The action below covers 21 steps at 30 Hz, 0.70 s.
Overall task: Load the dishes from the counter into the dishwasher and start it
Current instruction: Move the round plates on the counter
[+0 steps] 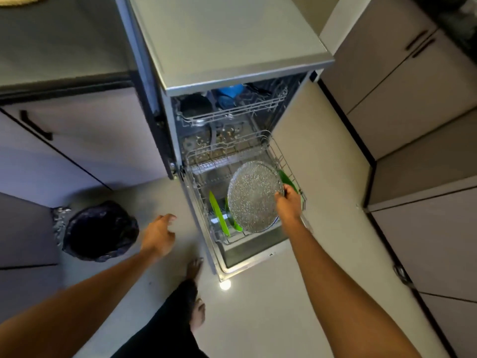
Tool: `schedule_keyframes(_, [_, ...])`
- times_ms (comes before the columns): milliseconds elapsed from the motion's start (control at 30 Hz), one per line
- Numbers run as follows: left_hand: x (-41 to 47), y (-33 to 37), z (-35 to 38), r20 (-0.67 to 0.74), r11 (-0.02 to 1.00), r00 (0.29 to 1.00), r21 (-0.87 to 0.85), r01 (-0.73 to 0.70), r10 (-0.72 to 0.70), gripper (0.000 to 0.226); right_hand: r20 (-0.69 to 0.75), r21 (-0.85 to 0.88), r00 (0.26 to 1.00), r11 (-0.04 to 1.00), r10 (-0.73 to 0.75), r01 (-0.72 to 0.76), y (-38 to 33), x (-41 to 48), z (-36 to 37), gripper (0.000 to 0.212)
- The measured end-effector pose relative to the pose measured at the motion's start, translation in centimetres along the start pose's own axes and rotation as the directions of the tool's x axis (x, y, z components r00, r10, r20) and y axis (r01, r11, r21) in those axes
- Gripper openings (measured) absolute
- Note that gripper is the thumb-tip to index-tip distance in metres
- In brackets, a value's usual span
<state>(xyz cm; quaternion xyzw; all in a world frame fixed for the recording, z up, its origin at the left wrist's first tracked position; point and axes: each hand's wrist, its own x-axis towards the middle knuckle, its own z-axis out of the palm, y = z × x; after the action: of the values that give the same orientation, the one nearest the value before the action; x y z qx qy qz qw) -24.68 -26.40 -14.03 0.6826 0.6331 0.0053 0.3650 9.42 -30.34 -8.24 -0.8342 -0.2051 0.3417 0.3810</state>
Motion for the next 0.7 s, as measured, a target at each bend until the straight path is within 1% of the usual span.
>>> schedule_keyframes(100, [1.3,1.7,3.3,0.127,0.998,0.991,0.055,0.023,-0.030,0.015,-0.032,-0.132,0.999,0.990,0.042,-0.045,3.3,1.6,-0.7,0.037])
schedule_keyframes(133, [1.7,2.2,4.3,0.166,0.997,0.985,0.068,0.031,-0.042,0.009,-0.051,-0.164,0.997,0.984,0.057,-0.064,3.9,2.3,-0.9,0.037])
schedule_keyframes(233, [2.8,3.6,6.9,0.257,0.993,0.964,0.109,0.039,-0.066,0.011,-0.077,-0.220,0.996,0.974,0.043,-0.059,4.0,4.0,-1.6,0.035])
schedule_keyframes(400, [4.5,7.2,9.7,0.365,0.995,0.928,0.089,0.045,-0.074,0.017,-0.008,-0.283,1.000,0.959,-0.020,0.017,3.2,7.6,-2.4,0.029])
schedule_keyframes(533, [6.3,9.7,12.3,0.434,0.994,0.898,0.106,0.026,-0.070,0.017,0.058,-0.324,0.995,0.942,-0.075,0.090,4.5,10.8,-2.2,0.032])
schedule_keyframes(633, [7.7,11.1,14.7,0.439,0.991,0.894,0.131,0.034,-0.089,0.020,0.101,-0.330,0.987,0.931,-0.128,0.154,6.5,13.0,-1.5,0.032])
schedule_keyframes(700, [8.8,11.7,17.0,0.438,0.989,0.892,0.130,0.064,-0.115,0.022,0.146,-0.314,0.981,0.935,-0.127,0.167,8.0,14.6,-1.2,0.035])
